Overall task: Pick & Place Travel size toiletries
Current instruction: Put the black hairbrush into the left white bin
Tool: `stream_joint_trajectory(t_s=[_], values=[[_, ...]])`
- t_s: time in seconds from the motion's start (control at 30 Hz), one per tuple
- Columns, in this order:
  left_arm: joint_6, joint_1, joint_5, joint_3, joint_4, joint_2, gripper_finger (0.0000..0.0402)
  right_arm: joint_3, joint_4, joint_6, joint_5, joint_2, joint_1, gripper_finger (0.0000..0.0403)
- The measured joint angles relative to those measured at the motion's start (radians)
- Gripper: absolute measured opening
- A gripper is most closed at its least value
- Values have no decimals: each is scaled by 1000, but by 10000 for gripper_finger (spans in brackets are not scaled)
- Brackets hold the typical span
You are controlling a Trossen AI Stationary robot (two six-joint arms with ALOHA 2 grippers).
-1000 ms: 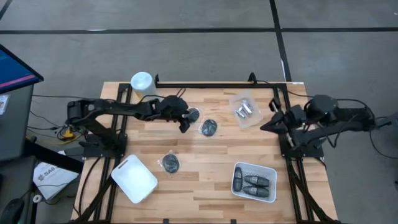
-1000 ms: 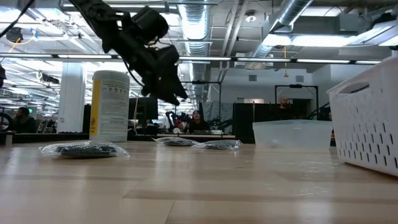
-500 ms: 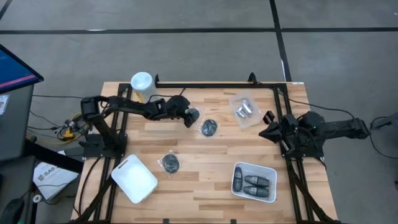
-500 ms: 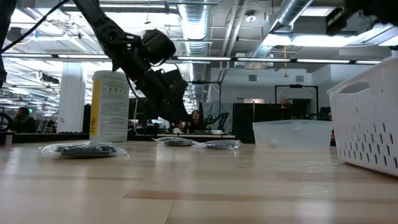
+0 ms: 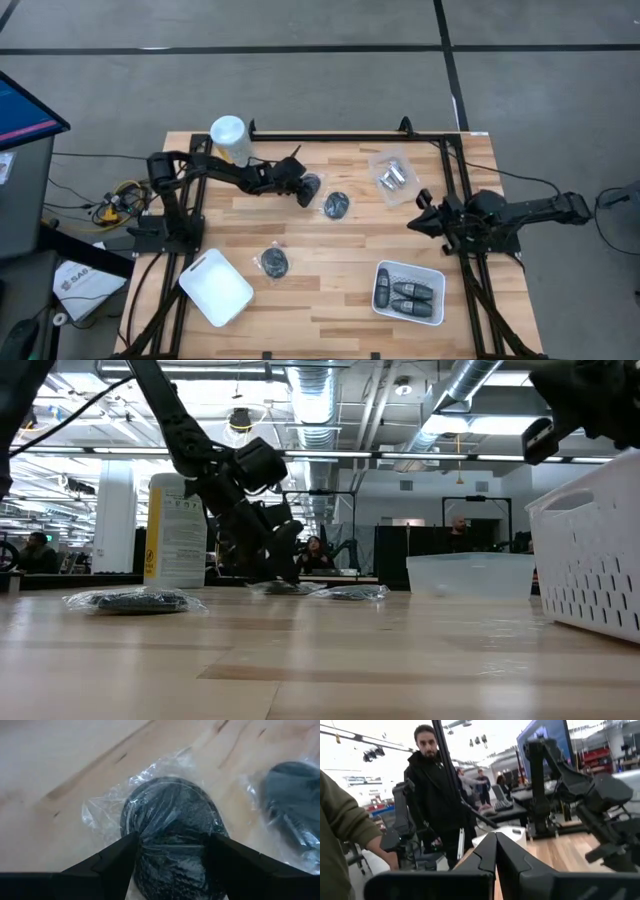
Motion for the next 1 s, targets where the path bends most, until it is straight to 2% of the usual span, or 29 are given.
stream_joint_trajectory(t_s=[0.17, 0.3, 0.37, 0.57, 0.77, 1.0], values=[[-54, -2, -7, 6, 27, 55, 246, 0, -24, 29, 0, 3, 0, 0], [-79, -1, -5, 7, 31, 75, 209, 0, -26, 28, 0, 3, -1, 0], [-82, 0, -13, 6, 27, 75, 170, 0, -40, 26, 0, 3, -1, 0], [-89, -1, -21, 5, 26, 73, 19, 0, -63, 101, 0, 3, -1, 0], [-109, -2, -18, 0, 30, 52, 2, 0, -63, 117, 0, 3, 0, 0], [-108, -4, -44, -6, 1, -79, 1, 0, -63, 117, 0, 3, 0, 0]])
